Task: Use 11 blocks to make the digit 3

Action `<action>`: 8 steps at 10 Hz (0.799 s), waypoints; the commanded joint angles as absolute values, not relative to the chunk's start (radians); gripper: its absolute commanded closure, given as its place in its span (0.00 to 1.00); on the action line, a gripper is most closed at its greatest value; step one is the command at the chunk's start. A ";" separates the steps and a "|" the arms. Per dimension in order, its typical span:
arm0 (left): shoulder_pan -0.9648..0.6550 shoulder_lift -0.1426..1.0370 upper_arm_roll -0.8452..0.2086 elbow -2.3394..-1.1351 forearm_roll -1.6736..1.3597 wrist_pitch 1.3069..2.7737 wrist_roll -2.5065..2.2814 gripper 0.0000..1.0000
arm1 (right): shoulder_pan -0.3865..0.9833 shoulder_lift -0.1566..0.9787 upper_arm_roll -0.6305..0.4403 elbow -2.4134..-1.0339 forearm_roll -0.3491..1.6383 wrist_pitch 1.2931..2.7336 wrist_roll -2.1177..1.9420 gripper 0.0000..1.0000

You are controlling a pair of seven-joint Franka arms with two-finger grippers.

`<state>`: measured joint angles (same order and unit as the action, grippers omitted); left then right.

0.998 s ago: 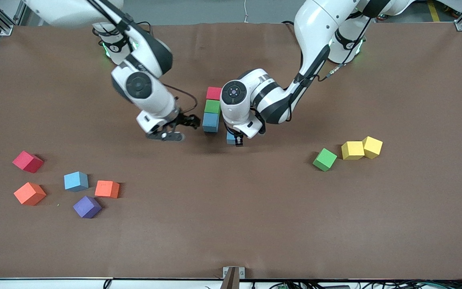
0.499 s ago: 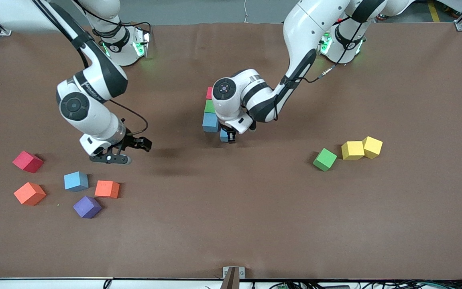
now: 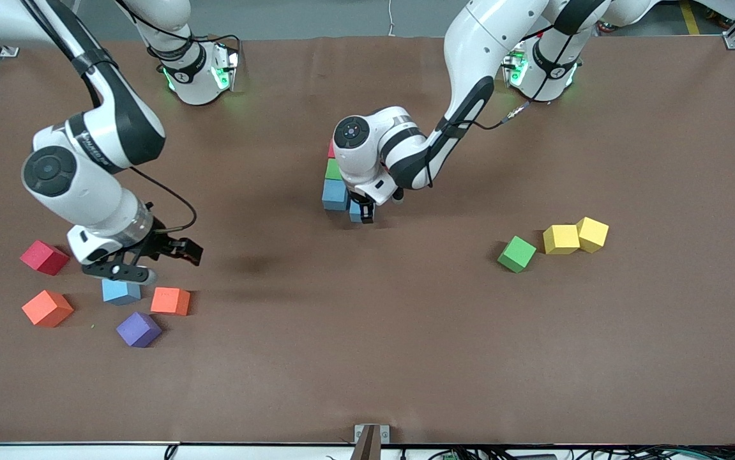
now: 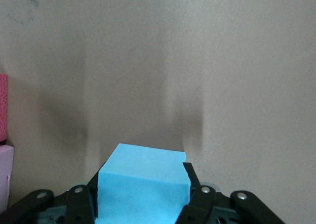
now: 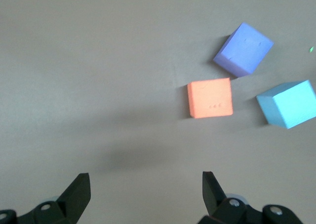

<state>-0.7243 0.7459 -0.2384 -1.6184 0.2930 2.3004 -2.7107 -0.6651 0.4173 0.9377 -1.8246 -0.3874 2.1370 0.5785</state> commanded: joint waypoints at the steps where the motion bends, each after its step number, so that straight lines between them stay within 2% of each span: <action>1: -0.745 0.736 -0.232 -1.635 0.319 2.313 -2.758 1.00 | -0.655 0.433 0.910 -1.802 -0.410 2.129 0.566 0.00; 2: -0.752 0.736 -0.232 -1.643 0.319 2.313 -2.764 1.00 | -0.562 0.434 0.802 -1.774 -0.405 2.125 0.528 0.00; 3: -0.755 0.735 -0.232 -1.649 0.319 2.313 -2.770 1.00 | -0.426 0.433 0.646 -1.746 -0.390 2.126 0.517 0.00; 4: -0.758 0.736 -0.233 -1.649 0.319 2.313 -2.778 1.00 | -0.366 0.431 0.574 -1.740 -0.338 2.143 0.506 0.00; 6: -0.765 0.736 -0.233 -1.654 0.319 2.313 -2.796 1.00 | -0.152 0.439 0.273 -1.721 -0.200 2.222 0.360 0.00; 8: -0.772 0.736 -0.233 -1.657 0.319 2.313 -2.815 1.00 | 0.008 0.497 0.052 -1.689 -0.025 2.273 0.070 0.00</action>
